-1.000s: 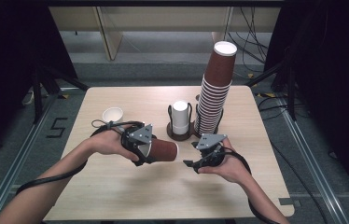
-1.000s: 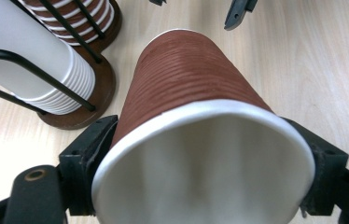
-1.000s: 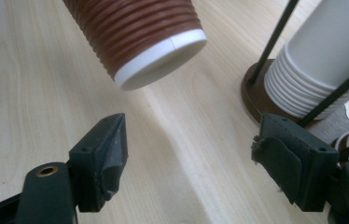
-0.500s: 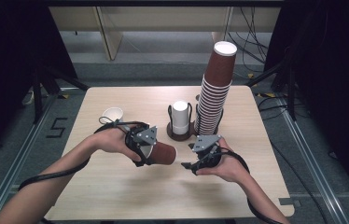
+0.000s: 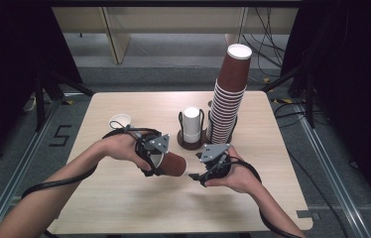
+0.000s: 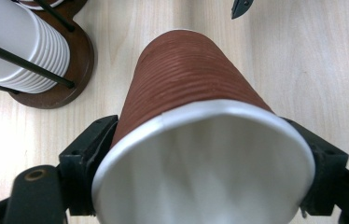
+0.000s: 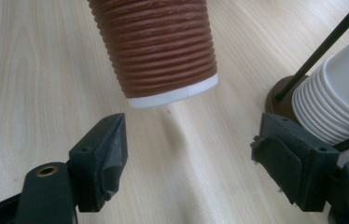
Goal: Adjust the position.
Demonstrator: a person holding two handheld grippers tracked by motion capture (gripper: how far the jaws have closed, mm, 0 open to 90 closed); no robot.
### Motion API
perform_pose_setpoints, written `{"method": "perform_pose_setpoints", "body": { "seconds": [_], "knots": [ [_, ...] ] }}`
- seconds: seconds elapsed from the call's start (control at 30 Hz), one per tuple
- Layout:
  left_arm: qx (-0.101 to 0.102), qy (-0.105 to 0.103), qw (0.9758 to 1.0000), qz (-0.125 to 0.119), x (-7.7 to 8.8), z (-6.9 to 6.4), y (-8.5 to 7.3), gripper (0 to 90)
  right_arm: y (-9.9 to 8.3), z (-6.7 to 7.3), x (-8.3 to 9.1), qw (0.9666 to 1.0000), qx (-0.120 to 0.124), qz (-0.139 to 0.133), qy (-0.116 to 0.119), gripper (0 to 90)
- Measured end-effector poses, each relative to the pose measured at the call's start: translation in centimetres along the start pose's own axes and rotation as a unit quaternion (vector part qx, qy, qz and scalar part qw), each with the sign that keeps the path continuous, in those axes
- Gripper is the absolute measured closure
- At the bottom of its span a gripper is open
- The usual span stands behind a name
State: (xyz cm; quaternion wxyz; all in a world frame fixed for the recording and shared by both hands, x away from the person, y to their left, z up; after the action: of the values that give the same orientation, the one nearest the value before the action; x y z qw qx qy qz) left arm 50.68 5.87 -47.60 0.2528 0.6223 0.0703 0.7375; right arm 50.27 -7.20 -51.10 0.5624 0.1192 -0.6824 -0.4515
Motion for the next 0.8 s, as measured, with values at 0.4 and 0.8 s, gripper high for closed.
{"method": "perform_pose_setpoints", "body": {
  "seconds": [0.4,0.8],
  "knots": [
    [-0.003,-0.011,0.9999,0.013,-0.1,0.4,0.4,20.3,0.6,0.6,-0.3,1.0000,-0.003,0.000,0.009,24.6],
    [-0.015,-0.024,0.9991,0.031,-0.4,0.9,1.0,20.5,1.3,0.6,-0.5,0.9999,0.003,-0.008,0.006,23.6]
  ]
}}
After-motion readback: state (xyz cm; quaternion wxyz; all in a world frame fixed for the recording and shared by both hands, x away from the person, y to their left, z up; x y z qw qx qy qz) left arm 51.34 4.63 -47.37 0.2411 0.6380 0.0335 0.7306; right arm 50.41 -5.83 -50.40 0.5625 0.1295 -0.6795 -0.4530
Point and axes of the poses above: each handheld gripper's, and its own axes: x roughly backward along the jaws, y roughly out of its top, z roughly to its left, the point moved 10 cm from there along -x, roughly forward along the jaws, and after that the axes turned 14 degrees about -x, right-handed, at the moved point
